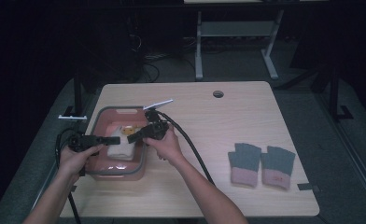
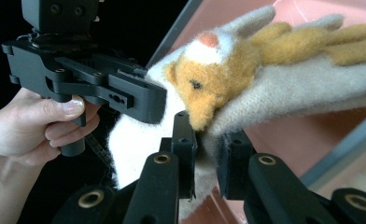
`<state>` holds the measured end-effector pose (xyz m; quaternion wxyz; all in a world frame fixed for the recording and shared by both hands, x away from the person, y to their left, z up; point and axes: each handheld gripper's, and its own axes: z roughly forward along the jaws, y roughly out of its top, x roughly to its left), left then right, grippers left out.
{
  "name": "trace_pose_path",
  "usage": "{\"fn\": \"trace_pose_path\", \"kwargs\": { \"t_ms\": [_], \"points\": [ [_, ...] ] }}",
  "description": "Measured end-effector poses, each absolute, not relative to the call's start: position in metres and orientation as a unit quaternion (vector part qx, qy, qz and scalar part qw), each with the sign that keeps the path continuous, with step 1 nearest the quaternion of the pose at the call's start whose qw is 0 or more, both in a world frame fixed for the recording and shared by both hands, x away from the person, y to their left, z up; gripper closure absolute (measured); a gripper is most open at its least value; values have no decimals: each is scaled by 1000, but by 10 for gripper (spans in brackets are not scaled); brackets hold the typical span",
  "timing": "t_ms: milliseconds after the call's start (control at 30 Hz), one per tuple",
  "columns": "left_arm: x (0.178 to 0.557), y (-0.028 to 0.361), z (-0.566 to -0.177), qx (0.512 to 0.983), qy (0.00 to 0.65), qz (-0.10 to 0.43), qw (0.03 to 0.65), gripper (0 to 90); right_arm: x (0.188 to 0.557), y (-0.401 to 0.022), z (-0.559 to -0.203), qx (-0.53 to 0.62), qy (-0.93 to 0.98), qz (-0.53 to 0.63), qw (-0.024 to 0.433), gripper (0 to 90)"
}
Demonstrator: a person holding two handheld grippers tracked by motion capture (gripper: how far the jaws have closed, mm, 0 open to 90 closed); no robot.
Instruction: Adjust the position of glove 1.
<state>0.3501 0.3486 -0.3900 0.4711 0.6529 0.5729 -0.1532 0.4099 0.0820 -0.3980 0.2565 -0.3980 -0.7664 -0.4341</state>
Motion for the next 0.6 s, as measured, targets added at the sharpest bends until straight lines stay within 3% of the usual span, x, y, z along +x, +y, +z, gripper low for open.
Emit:
{"fn": "trace_pose_path", "kwargs": {
  "t_ms": [600],
  "points": [
    [351, 340, -404, 679, 603, -117, 402, 743, 411, 56, -397, -414, -763, -436, 239, 786]
  ]
}}
